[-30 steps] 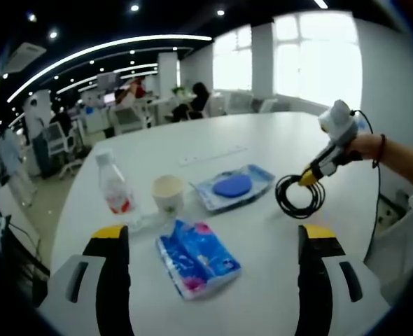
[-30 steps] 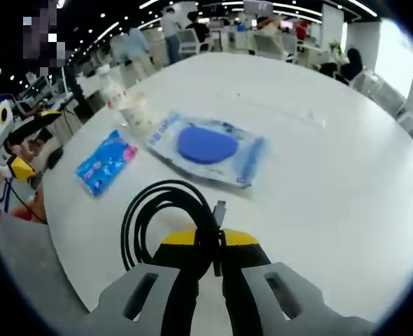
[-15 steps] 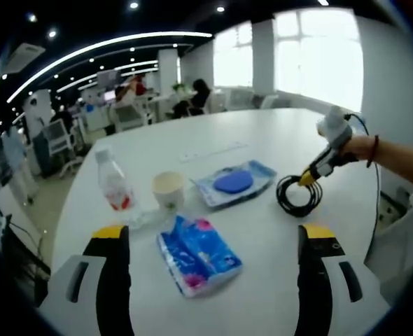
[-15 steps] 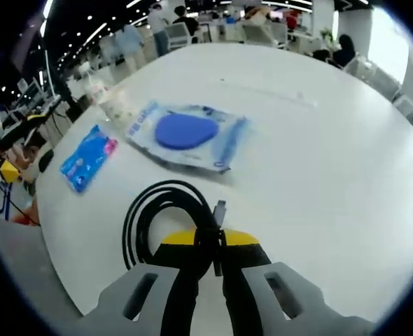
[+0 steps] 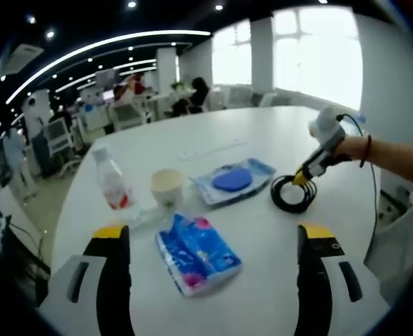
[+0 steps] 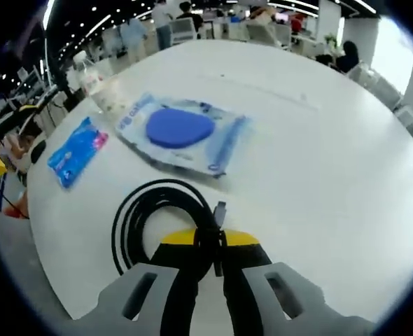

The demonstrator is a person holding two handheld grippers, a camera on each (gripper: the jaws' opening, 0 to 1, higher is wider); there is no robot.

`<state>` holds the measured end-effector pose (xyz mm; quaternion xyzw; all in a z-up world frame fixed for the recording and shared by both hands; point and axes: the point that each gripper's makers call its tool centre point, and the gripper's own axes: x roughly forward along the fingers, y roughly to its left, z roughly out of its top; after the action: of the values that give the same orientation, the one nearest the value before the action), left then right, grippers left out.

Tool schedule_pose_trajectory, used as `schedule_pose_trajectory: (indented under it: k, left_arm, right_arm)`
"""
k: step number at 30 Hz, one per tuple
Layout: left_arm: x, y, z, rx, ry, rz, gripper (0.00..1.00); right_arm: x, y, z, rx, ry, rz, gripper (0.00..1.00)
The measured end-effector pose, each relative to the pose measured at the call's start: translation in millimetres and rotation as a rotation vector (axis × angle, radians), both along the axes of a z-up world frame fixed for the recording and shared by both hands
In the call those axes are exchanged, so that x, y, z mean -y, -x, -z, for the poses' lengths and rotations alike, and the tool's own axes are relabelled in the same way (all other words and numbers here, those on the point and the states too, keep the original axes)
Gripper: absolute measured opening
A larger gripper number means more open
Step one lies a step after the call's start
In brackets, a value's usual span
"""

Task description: Arrange the tabletop items into an orderly group along one side of the table until the central work area is clear of visible clutter.

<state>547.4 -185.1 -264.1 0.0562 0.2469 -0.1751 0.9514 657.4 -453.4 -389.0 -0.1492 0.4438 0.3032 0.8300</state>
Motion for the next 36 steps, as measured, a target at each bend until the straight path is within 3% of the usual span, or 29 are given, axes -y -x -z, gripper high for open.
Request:
schedule_pose_trajectory:
  k: [10,17,24,28,34,36]
  left_arm:
    - [-3.3,-0.2,-0.3,-0.002,-0.001,-0.013,0.96]
    - [-6.5,-0.2,0.2,-0.006,0.000,-0.022,0.96]
    - [-6.6,-0.4,-0.1,-0.004,-0.010,-0.019,0.97]
    - [-6.6,0.0,0.5,-0.006,-0.006,-0.020,0.97]
    - [-6.4,0.6,2.5,-0.013,-0.007,-0.020,0.97]
    - [-6.4,0.7,3.0,-0.015,-0.008,-0.020,0.96]
  right_arm:
    - [3.8,0.1,11.8,0.018,0.089,-0.033,0.12]
    - [0.3,-5.9,3.8,0.053,0.077,-0.005,0.14]
    - [-3.9,-11.4,-20.1,0.138,0.066,-0.013,0.36]
    - [-11.7,-8.8,-32.6,0.144,0.002,-0.005,0.45]
    - [-31.4,-0.3,-49.1,0.145,-0.122,-0.026,0.66]
    - [-33.7,2.0,-53.6,0.149,-0.132,-0.028,0.73]
